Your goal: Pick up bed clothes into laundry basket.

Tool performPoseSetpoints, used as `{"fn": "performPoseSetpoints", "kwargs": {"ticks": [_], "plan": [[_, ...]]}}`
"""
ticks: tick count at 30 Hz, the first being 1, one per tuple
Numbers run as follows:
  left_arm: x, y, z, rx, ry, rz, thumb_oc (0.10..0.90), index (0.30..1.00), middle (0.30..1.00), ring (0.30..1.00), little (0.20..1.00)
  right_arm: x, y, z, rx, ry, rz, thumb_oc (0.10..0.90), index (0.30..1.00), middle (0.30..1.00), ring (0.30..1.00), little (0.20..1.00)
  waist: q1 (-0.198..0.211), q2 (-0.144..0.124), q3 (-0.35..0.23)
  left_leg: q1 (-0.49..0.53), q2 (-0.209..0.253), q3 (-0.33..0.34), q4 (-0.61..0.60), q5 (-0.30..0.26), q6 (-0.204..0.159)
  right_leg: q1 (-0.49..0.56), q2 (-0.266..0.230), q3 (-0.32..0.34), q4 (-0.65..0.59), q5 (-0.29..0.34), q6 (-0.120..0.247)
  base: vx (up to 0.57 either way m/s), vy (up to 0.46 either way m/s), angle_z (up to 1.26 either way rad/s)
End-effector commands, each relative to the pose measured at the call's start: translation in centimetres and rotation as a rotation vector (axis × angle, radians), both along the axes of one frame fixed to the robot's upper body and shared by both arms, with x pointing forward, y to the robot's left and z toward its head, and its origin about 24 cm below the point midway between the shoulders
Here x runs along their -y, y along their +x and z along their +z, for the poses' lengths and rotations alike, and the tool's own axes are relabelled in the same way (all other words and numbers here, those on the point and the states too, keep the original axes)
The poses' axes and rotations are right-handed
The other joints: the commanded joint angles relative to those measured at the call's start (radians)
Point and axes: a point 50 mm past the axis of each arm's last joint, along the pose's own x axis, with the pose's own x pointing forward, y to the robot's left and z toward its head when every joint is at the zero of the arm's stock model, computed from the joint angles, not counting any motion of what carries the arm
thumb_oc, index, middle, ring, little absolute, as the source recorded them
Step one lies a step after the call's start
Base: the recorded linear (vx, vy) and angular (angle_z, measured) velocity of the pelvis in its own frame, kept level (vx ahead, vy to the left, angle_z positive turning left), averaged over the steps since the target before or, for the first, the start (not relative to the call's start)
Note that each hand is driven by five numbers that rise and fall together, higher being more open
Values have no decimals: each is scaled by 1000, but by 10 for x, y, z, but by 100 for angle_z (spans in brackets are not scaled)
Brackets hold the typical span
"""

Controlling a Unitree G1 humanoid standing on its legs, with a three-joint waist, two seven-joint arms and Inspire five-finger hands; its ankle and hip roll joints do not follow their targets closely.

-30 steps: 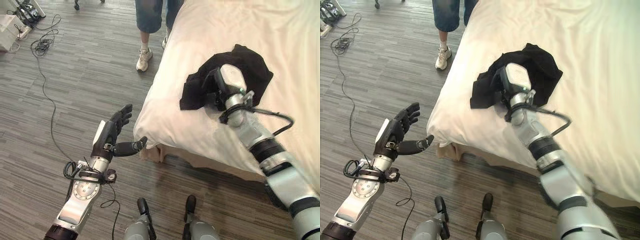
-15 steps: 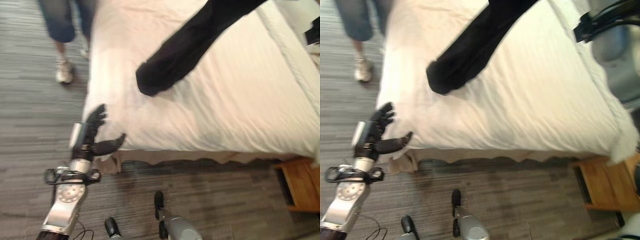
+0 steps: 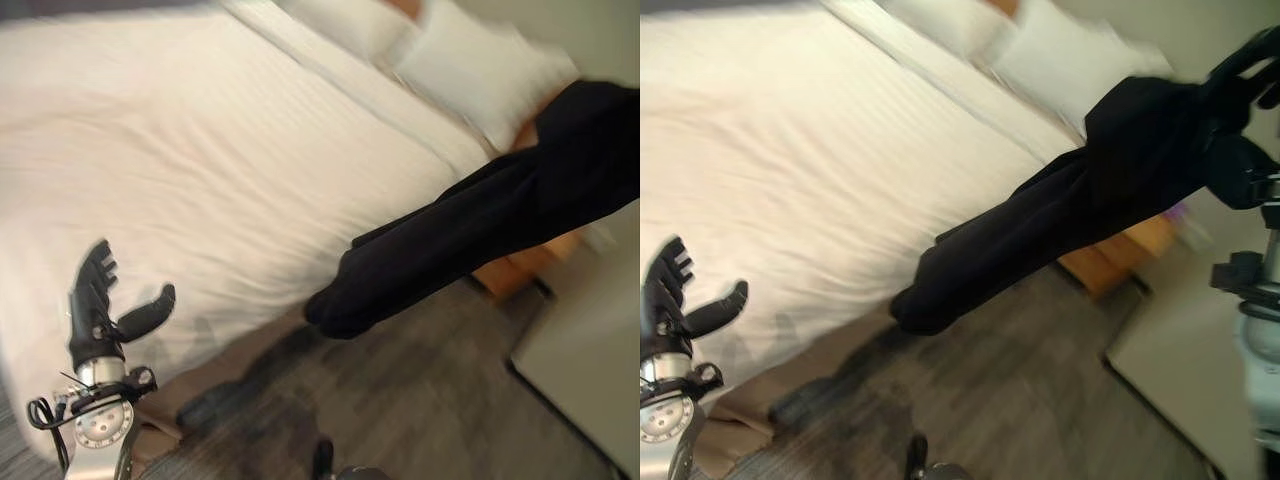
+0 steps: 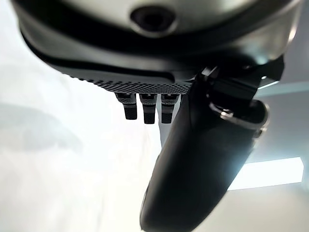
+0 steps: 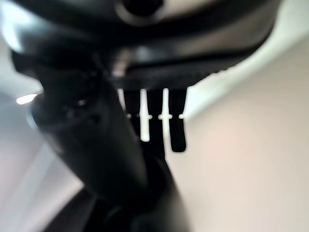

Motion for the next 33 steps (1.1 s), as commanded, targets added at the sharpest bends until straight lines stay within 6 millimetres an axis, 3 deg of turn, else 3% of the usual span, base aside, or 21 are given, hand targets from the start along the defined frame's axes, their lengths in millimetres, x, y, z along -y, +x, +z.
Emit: {"fn": "performPoseSetpoints", "kwargs": {"ticks": [1,3,6,7,11,12,14,15,16,17,18,19,21,23,24,26,28,30,31,32,33], "plan": [[21,-2,59,316,133,-74,800,900,900,900,900,-29,-30,69,407,-216,60,400,300,300,300,300,-62,20,-120,-24,96,109,-84,154,-7,273,-261,-18,-16,123,191,-154,-173,-379],[25,-7,59,338,120,-72,800,900,900,900,900,-38,-28,71,453,-189,130,400,300,300,300,300,-40,23,-129,-18,108,135,-74,177,-21,293,-233,-28,-64,121,191,-123,-218,-331],[36,-11,68,409,117,-119,800,900,900,900,900,-51,-34,75,525,-192,215,400,300,300,300,300,-27,39,-138,-9,165,157,-23,223,-57,296,-158,16,-169,18,148,-74,-326,-160],[37,-11,68,409,116,-119,800,900,900,900,900,-51,-34,75,524,-194,216,400,300,300,300,300,-22,43,-138,-8,180,161,-12,228,-66,299,-145,19,-179,15,140,5,-387,-174],[48,-3,75,453,103,-158,800,900,900,900,900,-61,-37,80,541,-237,271,400,300,300,300,300,-56,54,-134,-3,296,183,149,290,-149,312,-70,98,-214,-71,100,75,-264,-44],[51,0,78,473,94,-160,800,900,900,900,900,-69,-30,83,532,-249,310,400,300,300,300,300,-35,67,-114,-12,337,120,269,360,-191,310,-42,166,-214,-107,87,99,-168,-116],[56,3,77,481,80,-171,800,900,900,900,900,-74,-20,80,478,-259,343,400,300,300,300,300,-17,69,-99,-57,323,-52,340,333,-186,288,-32,246,-214,-117,83,49,-70,-167],[56,3,77,481,80,-170,800,900,900,900,900,-74,-19,81,478,-260,344,400,300,300,300,300,-18,71,-99,-59,325,-52,345,330,-186,286,-32,245,-214,-116,83,64,6,-184],[61,5,77,482,94,-182,800,900,900,900,900,-80,-11,77,442,-250,393,400,300,300,300,300,-12,74,-101,-65,287,-191,377,260,-171,262,-23,325,-214,-100,93,51,14,-151],[61,6,76,483,93,-180,800,900,900,900,900,-80,-11,77,443,-251,394,400,300,300,300,300,-12,76,-101,-65,288,-190,379,259,-171,260,-23,326,-214,-100,93,96,85,-137],[70,10,77,484,96,-219,800,900,900,900,900,-83,-6,73,416,-243,422,400,300,300,300,300,-8,88,-101,-60,241,-355,343,187,-138,240,-18,404,-214,-87,103,7,142,-113],[76,13,77,488,99,-235,800,900,900,900,900,-82,-4,71,405,-240,417,400,300,300,300,300,-5,87,-100,-67,185,-432,300,143,-90,224,-31,429,-214,-60,112,43,197,-114],[88,21,77,489,85,-281,800,900,900,900,900,-80,0,65,374,-233,396,400,300,300,300,300,6,94,-102,-67,87,-644,205,23,-54,214,-32,514,-214,-47,133,55,162,-132],[102,29,77,493,73,-335,800,900,900,900,900,-79,3,62,359,-239,385,400,300,300,300,300,23,97,-96,-67,6,-795,122,-54,-38,198,-27,605,-214,-31,152,54,151,-198],[110,33,76,487,61,-363,800,900,900,900,900,-80,5,60,353,-237,384,400,300,300,300,300,32,102,-90,-77,-26,-874,77,-55,-28,182,-20,647,-214,-17,157,-5,110,-165],[123,41,77,478,47,-426,800,900,900,900,900,-77,8,59,330,-254,338,400,300,300,300,300,20,118,-91,-91,-52,-904,4,-42,-14,161,-18,681,-214,-9,167,-67,214,-181],[139,48,80,475,52,-508,800,900,900,900,900,-72,7,54,316,-261,295,400,300,300,300,300,-7,139,-94,-54,-48,-831,-72,-19,-6,148,-26,708,-214,10,181,-40,314,-127],[145,53,84,482,60,-523,800,900,900,900,900,-71,8,52,310,-252,280,400,300,300,300,300,-5,137,-97,-52,-65,-809,-97,-10,3,122,-36,731,-214,33,193,-86,230,-78],[157,60,93,505,83,-573,800,900,900,900,900,-69,9,49,308,-255,242,400,300,300,300,300,-32,138,-77,-59,-82,-758,-97,-25,13,92,-59,731,-214,61,227,-70,175,-79],[157,60,93,505,83,-573,800,900,900,900,900,-69,9,49,308,-255,242,400,300,300,300,300,-29,139,-79,-57,-82,-756,-97,-32,14,92,-60,733,-214,56,229,-237,328,-94],[165,65,100,523,113,-596,800,900,900,900,900,-69,10,48,323,-242,222,400,300,300,300,300,-50,133,-54,-67,-100,-711,-97,-32,17,50,-94,713,-214,104,266,-188,209,-82]]}}
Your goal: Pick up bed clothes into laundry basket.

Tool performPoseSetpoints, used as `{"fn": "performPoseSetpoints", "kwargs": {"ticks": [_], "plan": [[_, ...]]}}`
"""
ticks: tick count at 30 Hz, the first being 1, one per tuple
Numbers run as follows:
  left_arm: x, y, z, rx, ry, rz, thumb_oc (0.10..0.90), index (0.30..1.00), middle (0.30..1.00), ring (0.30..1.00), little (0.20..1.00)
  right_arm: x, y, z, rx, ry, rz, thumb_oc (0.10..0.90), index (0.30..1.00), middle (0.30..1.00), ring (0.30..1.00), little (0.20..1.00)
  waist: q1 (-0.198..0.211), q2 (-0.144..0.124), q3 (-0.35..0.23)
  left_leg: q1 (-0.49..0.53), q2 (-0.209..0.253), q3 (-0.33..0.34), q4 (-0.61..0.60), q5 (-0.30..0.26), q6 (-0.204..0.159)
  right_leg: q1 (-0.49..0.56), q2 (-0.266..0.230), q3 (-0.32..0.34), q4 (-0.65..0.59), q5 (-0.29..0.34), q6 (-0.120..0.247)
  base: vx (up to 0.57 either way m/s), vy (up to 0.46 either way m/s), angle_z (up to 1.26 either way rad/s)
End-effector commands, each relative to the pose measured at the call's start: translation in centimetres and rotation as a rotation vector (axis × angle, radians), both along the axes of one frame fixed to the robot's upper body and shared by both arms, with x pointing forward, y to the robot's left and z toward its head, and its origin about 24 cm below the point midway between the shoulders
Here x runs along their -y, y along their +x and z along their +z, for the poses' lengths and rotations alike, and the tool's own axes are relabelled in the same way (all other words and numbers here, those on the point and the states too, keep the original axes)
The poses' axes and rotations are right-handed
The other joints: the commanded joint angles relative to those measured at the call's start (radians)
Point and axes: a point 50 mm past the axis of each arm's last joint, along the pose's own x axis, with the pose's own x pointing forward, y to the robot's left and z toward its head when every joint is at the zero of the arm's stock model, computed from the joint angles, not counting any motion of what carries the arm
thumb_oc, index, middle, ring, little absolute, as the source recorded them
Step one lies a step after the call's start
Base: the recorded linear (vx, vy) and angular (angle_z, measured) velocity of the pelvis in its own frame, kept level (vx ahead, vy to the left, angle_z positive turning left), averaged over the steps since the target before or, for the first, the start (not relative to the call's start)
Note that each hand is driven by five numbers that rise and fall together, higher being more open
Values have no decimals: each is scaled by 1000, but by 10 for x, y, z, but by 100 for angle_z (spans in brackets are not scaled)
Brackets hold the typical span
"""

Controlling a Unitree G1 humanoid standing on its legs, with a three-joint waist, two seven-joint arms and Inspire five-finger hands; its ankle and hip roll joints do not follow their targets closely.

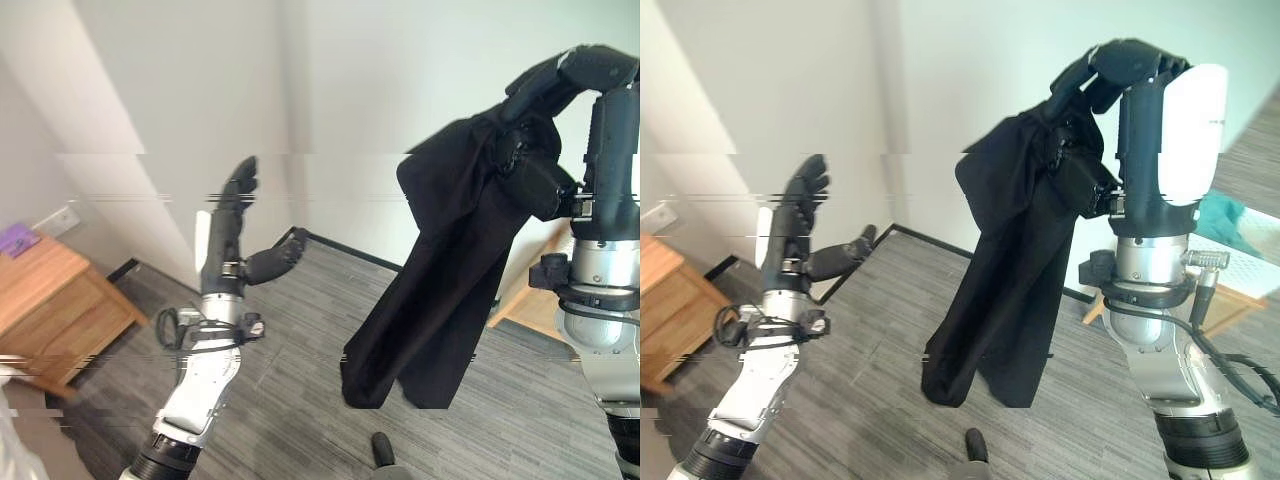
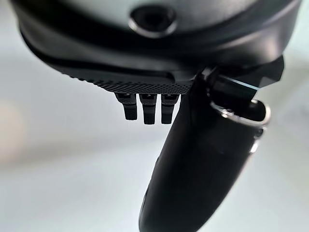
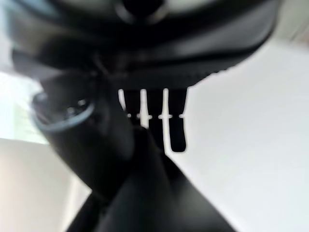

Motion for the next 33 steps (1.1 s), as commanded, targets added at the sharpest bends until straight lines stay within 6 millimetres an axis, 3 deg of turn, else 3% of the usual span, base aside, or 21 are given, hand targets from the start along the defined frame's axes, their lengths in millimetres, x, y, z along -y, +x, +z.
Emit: {"fn": "performPoseSetpoints", "kwargs": {"ticks": [1,2,3,4,5,6,10,12,13,14,16,18,21,23,24,26,27,28,29,33], "plan": [[14,5,58,296,15,-43,800,900,900,900,900,1,-18,56,331,-28,-50,400,300,300,300,300,7,69,-21,-79,103,15,-2,-50,-33,21,29,-98,-1,-108,120,-300,224,-105],[17,7,62,312,29,-48,800,900,900,900,900,0,-18,55,332,-19,-54,400,300,300,300,300,6,76,-2,-81,109,38,-2,-50,-31,6,22,-140,-1,-106,120,-242,119,-85],[19,9,65,321,43,-53,800,900,900,900,900,-1,-17,52,327,-10,-48,400,300,300,300,300,24,85,12,-86,116,75,-2,-45,-27,8,2,-243,7,-126,112,-210,69,-89],[19,9,66,322,44,-54,800,900,900,900,900,-1,-17,53,329,-10,-49,400,300,300,300,300,22,83,14,-88,115,74,-2,-41,-27,8,0,-245,5,-122,112,-200,91,-78],[17,10,67,325,67,-47,800,900,900,900,900,-3,-16,52,324,-15,-39,400,300,300,300,300,42,94,19,-93,122,107,-2,-39,-27,29,-23,-359,29,-148,89,-186,130,-97],[19,10,71,342,115,-54,800,900,900,900,900,-13,-15,52,320,-27,10,400,300,300,300,300,62,107,19,-100,131,152,-2,-34,-23,82,-38,-506,134,-219,53,-209,177,-112],[14,8,75,357,154,-30,800,900,900,900,900,-29,-11,54,311,-33,101,400,300,300,300,300,95,107,15,-99,136,267,-2,-2,0,132,-48,-580,415,-319,30,-150,158,-140],[7,6,74,345,158,-13,800,900,900,900,900,-34,-6,51,278,-19,134,400,300,300,300,300,125,104,0,-101,136,335,-2,9,2,188,-40,-656,435,-338,22,-44,38,-101],[7,6,74,343,159,-12,800,900,900,900,900,-34,-6,51,275,-19,136,400,300,300,300,300,125,104,0,-98,137,338,-2,9,1,190,-39,-653,434,-339,22,-78,5,-122],[-1,2,71,327,160,6,800,900,900,900,900,-39,-1,47,240,4,172,400,300,300,300,300,157,104,-16,-104,144,400,-2,20,8,240,-18,-720,426,-358,10,-79,-39,-96],[-13,-3,64,298,153,40,800,900,900,900,900,-46,4,41,184,28,214,400,300,300,300,300,198,100,-30,-105,157,458,-2,34,8,280,5,-773,378,-354,-1,-107,-97,-110],[-24,-10,59,277,153,78,800,900,900,900,900,-50,13,31,113,44,227,400,300,300,300,300,240,95,-44,-107,171,500,7,61,-2,323,62,-763,219,-370,-34,-99,-191,-148],[-30,-13,57,265,148,100,800,900,900,900,900,-47,19,20,48,72,209,400,300,300,300,300,267,82,-38,-138,192,526,77,58,-19,338,89,-743,106,-367,-54,-81,-206,-122],[-33,-14,55,260,118,108,800,900,900,900,900,-43,23,14,7,66,178,400,300,300,300,300,271,66,-20,-196,251,540,252,50,-48,360,97,-718,24,-359,-66,-9,-285,-22],[-33,-15,52,249,101,109,800,900,900,900,900,-41,29,7,-35,64,150,400,300,300,300,300,281,70,7,-253,326,505,413,87,-104,370,106,-666,-1,-386,-83,15,-276,-22],[-32,-14,48,234,91,110,800,900,900,900,900,-38,32,3,-60,72,131,400,300,300,300,300,285,77,19,-273,362,481,474,120,-141,374,120,-647,-1,-402,-93,19,-177,-64],[-30,-13,46,221,84,106,800,900,900,900,900,-37,34,-2,-84,89,121,400,300,300,300,300,290,82,30,-291,367,452,492,140,-153,378,118,-637,-1,-406,-93,-28,-129,-75],[-28,-12,40,199,74,104,800,900,900,900,900,-35,38,-14,-145,97,102,400,300,300,300,300,298,88,53,-360,349,375,483,125,-147,384,114,-618,-1,-411,-93,9,16,-77],[-29,-12,35,176,62,113,800,900,900,900,900,-35,41,-23,-191,86,90,400,300,300,300,300,301,92,52,-389,315,319,392,102,-122,376,108,-603,-1,-408,-73,7,42,-63],[-29,-12,34,174,60,114,800,900,900,900,900,-35,41,-23,-192,84,90,400,300,300,300,300,300,91,48,-385,306,322,375,110,-119,373,103,-604,-1,-405,-71,113,69,-50]]}}
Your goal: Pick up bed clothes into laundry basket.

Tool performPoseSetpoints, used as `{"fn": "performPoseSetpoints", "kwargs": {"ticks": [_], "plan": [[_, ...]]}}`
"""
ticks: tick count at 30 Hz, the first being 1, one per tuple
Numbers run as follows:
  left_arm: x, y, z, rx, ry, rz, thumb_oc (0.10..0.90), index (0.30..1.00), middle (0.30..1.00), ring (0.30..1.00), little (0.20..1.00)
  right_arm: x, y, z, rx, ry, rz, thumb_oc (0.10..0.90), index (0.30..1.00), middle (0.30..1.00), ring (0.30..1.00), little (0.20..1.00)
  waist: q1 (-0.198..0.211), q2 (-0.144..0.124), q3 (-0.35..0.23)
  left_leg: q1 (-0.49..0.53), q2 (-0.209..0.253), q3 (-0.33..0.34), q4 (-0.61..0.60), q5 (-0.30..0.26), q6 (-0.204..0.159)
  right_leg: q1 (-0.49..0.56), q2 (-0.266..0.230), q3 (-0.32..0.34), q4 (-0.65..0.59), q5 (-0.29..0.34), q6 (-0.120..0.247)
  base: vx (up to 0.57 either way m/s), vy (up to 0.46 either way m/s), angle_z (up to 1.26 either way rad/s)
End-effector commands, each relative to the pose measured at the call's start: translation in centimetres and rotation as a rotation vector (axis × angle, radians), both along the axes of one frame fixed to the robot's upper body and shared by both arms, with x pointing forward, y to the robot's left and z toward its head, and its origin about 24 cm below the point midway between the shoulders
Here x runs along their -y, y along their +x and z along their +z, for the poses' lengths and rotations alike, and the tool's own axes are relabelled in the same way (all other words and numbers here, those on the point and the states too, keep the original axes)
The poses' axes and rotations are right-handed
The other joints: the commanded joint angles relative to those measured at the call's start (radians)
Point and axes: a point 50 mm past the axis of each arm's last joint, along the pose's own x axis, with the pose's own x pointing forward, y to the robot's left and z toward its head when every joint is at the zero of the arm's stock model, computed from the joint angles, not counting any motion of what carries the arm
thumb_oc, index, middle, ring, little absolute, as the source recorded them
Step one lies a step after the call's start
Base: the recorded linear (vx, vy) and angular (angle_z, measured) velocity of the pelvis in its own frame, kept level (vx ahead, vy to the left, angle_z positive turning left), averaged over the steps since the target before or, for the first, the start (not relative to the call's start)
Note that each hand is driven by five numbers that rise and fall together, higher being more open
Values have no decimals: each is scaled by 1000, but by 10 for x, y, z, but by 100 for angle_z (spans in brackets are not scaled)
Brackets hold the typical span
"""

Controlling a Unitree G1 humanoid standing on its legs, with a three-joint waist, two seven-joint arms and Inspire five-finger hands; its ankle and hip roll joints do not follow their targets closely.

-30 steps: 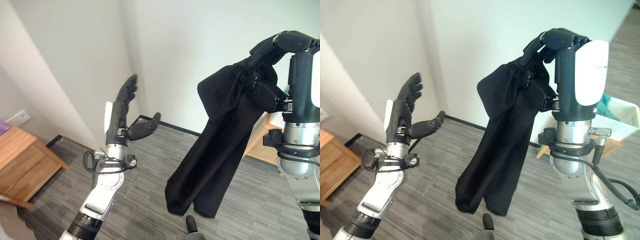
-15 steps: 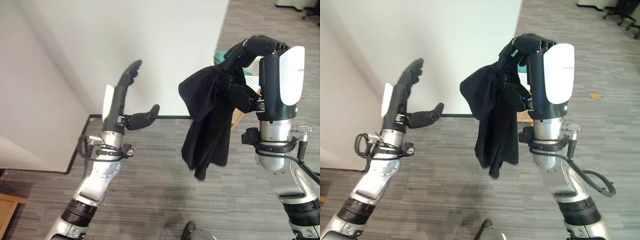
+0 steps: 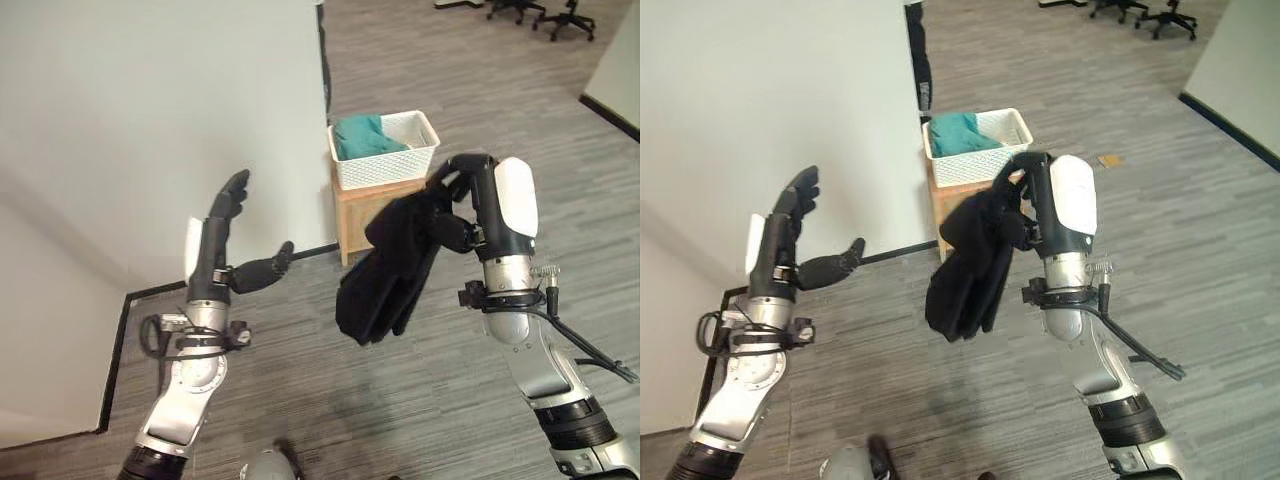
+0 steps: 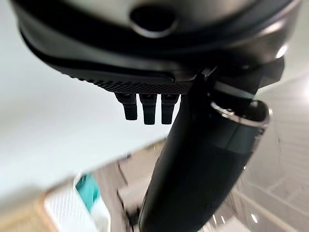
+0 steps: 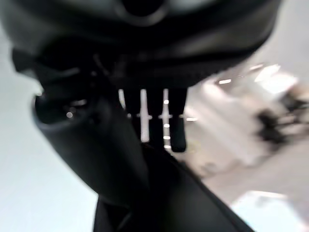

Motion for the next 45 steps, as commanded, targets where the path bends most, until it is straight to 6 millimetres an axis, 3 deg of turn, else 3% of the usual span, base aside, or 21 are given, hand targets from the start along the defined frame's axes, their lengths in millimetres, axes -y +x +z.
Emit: {"fn": "performPoseSetpoints", "kwargs": {"ticks": [1,5,8,9,12,13,18,19,20,24,26,28,31,33,34,35,36,38,41,42,45], "plan": [[-9,2,43,229,-52,34,800,900,900,900,900,-26,-4,63,296,-15,137,400,300,300,300,300,39,20,-59,69,-21,-156,-251,0,-70,75,-30,43,3,-183,110,493,222,3],[-9,1,44,236,-64,37,800,900,900,900,900,-30,-6,66,309,-15,153,400,300,300,300,300,43,34,-52,44,-13,-169,-294,10,-81,106,-27,69,3,-206,118,346,124,-40],[-10,-3,41,224,-64,39,800,900,900,900,900,-34,-9,64,306,-29,165,400,300,300,300,300,54,40,-82,63,-27,-148,-297,29,-52,131,-44,87,3,-211,135,461,180,-23],[-8,-2,44,230,-65,24,800,900,900,900,900,-37,-10,66,327,-43,168,400,300,300,300,300,56,12,-94,94,-70,-142,-289,-9,-21,169,-84,95,31,-210,144,631,197,-29],[-3,1,49,245,-59,-3,800,900,900,900,900,-37,-12,71,358,-62,154,400,300,300,300,300,44,-4,-84,125,-118,-130,-281,-62,27,125,-163,101,225,-184,176,392,233,10],[5,5,57,276,-65,-28,800,900,900,900,900,-39,-14,79,397,-69,151,400,300,300,300,300,1,0,-57,173,-172,-144,-286,-104,67,26,-235,151,446,-77,197,169,230,26],[5,5,57,277,-64,-29,800,900,900,900,900,-39,-14,79,398,-69,150,400,300,300,300,300,5,-4,-58,172,-176,-140,-287,-105,68,20,-241,156,454,-81,199,127,89,34],[29,14,75,349,-78,-103,800,900,900,900,900,-39,-27,109,570,-102,141,400,300,300,300,300,-145,55,11,304,-197,-159,-303,-178,102,-247,-136,236,530,-133,152,454,230,3],[30,16,78,360,-83,-102,800,900,900,900,900,-39,-27,112,579,-109,140,400,300,300,300,300,-143,59,19,301,-198,-157,-303,-182,105,-263,-141,241,555,-143,150,553,206,66],[48,20,81,370,-107,-159,800,900,900,900,900,-35,-30,116,624,-70,116,400,300,300,300,300,-210,43,16,361,-230,-198,-303,-237,96,-342,-29,325,245,-89,130,275,-76,32],[53,24,84,372,-115,-167,800,900,900,900,900,-38,-30,113,613,-64,120,400,300,300,300,300,-226,35,20,395,-242,-191,-303,-263,92,-372,-40,290,170,-22,148,322,-65,37],[53,27,88,379,-97,-160,800,900,900,900,900,-47,-27,107,573,-73,146,400,300,300,300,300,-198,27,8,442,-254,-157,-286,-316,92,-352,-97,131,141,-6,150,314,-97,27],[59,24,87,382,-88,-182,800,900,900,900,900,-50,-24,107,566,-84,154,400,300,300,300,300,-185,7,-22,408,-217,-150,-15,-405,56,-252,-98,98,85,-14,122,299,-198,-8],[59,23,84,362,-130,-189,800,900,900,900,900,-49,-19,108,554,-75,155,400,300,300,300,300,-173,12,-22,317,-94,-152,298,-314,-23,-151,-55,99,5,-35,74,215,-226,4],[59,23,84,363,-132,-190,800,900,900,900,900,-49,-18,108,555,-75,156,400,300,300,300,300,-177,22,-19,301,-70,-163,333,-321,-38,-149,-38,95,5,-41,63,150,-180,-9],[58,24,81,345,-155,-178,800,900,900,900,900,-50,-15,112,554,-59,169,400,300,300,300,300,-145,20,0,219,-71,-228,507,-236,-78,-96,-18,126,3,-81,34,45,-136,-17],[59,25,80,341,-165,-181,800,900,900,900,900,-49,-13,113,544,-62,172,400,300,300,300,300,-137,2,14,157,-78,-242,558,-217,-64,-80,-29,117,3,-76,27,99,-73,-34],[57,25,82,348,-182,-176,800,900,900,900,900,-48,-11,114,526,-71,175,400,300,300,300,300,-132,-3,19,134,-77,-261,515,-233,-52,-70,-32,123,3,-78,36,80,52,-35],[46,23,78,343,-194,-133,800,900,900,900,900,-47,-14,119,585,-97,189,400,300,300,300,300,-102,16,-1,177,-109,-317,-34,-236,-13,-65,-45,145,3,-81,97,222,224,-13],[46,21,78,344,-203,-154,800,900,900,900,900,-44,-8,119,495,-134,165,400,300,300,300,300,-91,22,-22,240,-167,-353,-118,-228,-1,-71,-45,167,3,-78,98,142,132,-24],[60,24,87,365,-176,-199,800,900,900,900,900,-57,-11,135,601,-104,198,400,300,300,300,300,-103,19,-45,315,-151,-331,-242,-189,8,-66,-37,173,3,-57,86,184,45,-52]]}}
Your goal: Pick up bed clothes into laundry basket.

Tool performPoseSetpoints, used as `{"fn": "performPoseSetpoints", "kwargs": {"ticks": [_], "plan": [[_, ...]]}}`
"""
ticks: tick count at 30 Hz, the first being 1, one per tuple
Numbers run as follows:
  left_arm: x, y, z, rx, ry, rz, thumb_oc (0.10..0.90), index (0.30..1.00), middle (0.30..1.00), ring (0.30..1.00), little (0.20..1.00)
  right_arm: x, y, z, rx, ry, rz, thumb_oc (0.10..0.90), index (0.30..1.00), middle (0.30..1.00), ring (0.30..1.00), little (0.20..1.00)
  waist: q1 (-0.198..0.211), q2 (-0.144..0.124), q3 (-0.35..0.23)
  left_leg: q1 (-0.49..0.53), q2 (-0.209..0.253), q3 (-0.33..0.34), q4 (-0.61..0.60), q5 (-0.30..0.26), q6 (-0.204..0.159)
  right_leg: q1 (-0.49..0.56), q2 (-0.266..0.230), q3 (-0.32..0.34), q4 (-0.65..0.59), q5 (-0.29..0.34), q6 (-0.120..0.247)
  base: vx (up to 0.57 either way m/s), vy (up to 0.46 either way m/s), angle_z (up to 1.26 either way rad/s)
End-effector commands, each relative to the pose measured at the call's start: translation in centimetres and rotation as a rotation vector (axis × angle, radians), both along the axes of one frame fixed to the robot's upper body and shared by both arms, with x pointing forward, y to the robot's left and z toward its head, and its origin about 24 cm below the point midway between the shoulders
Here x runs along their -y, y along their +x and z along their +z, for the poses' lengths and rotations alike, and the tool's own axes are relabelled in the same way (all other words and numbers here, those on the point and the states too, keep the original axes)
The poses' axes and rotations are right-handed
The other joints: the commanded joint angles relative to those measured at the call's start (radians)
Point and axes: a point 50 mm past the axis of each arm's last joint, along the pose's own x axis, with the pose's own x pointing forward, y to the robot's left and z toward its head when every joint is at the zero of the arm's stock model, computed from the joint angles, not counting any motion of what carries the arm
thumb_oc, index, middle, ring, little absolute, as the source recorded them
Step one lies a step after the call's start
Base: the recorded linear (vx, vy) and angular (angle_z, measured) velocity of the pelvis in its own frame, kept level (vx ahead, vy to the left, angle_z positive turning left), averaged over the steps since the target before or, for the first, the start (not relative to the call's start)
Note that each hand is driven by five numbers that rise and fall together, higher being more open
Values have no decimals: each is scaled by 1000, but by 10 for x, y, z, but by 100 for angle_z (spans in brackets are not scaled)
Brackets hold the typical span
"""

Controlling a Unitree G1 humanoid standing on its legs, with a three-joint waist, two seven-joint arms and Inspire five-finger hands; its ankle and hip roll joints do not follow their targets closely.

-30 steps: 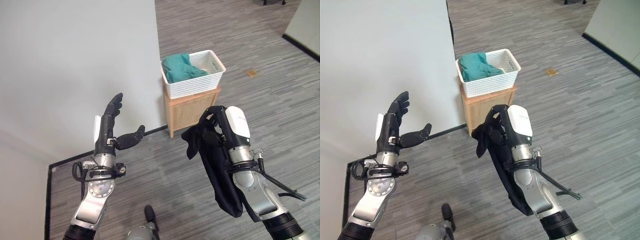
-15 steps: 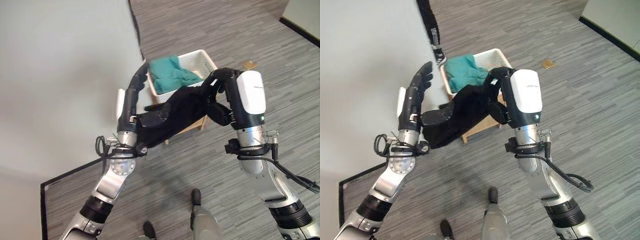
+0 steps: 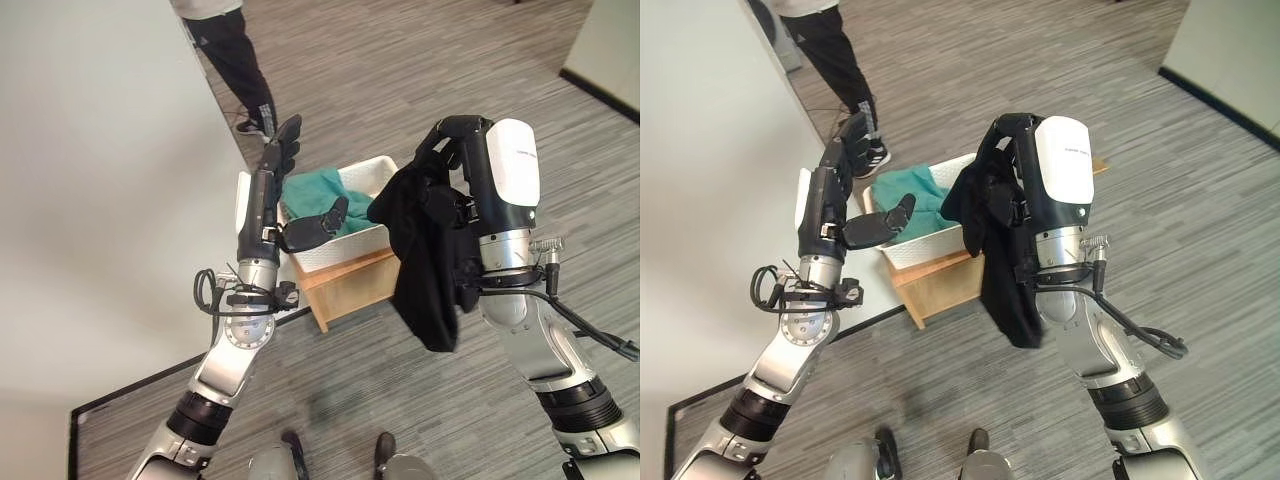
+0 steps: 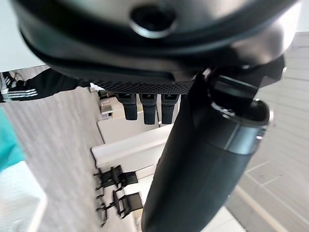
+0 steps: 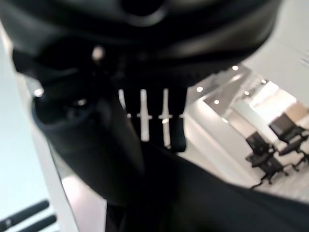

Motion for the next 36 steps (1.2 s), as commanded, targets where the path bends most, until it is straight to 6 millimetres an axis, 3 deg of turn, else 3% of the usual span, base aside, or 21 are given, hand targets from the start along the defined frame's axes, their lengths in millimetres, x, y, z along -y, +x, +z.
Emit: {"fn": "performPoseSetpoints", "kwargs": {"ticks": [1,6,13,23,24,31,36], "plan": [[19,-10,57,296,-61,-78,800,900,900,900,900,-34,-18,77,398,26,177,400,300,300,300,300,15,12,-174,198,-10,45,-19,-50,-21,-12,-84,-96,-42,-64,104,109,32,-4],[26,-4,61,313,-18,-72,800,900,900,900,900,-29,-14,98,462,-8,138,400,300,300,300,300,6,4,-212,212,-10,71,-41,-50,-25,-12,-89,-96,-42,-66,115,79,32,11],[22,-7,55,293,-31,-78,800,900,900,900,900,-14,-12,88,402,33,112,400,300,300,300,300,8,1,-227,214,-20,73,-41,-59,-16,-1,-101,-97,-42,-66,127,42,7,16],[24,-7,54,284,-26,-87,800,900,900,900,900,-17,-10,91,397,-2,116,400,300,300,300,300,18,-2,-241,208,-22,77,-41,-60,-14,-7,-110,-97,-42,-65,138,20,-7,-3],[-67,5,-48,-240,188,47,800,900,900,900,900,94,-30,-124,-485,561,-189,400,300,300,300,300,17,-83,-217,180,5,485,-41,-103,10,-5,-239,-437,-22,72,198,0,0,0],[-76,7,-31,-167,256,79,800,900,900,900,900,96,-32,-104,-455,488,-143,400,300,300,300,300,-17,-62,-246,215,17,480,-41,-90,-8,-9,-251,-391,-37,97,207,10,-70,13],[-81,7,-23,-141,312,89,800,900,900,900,900,95,-34,-67,-318,417,-101,400,300,300,300,300,-22,-54,-271,228,34,487,-41,-64,-21,1,-232,-374,-39,68,195,-31,-105,-16]]}}
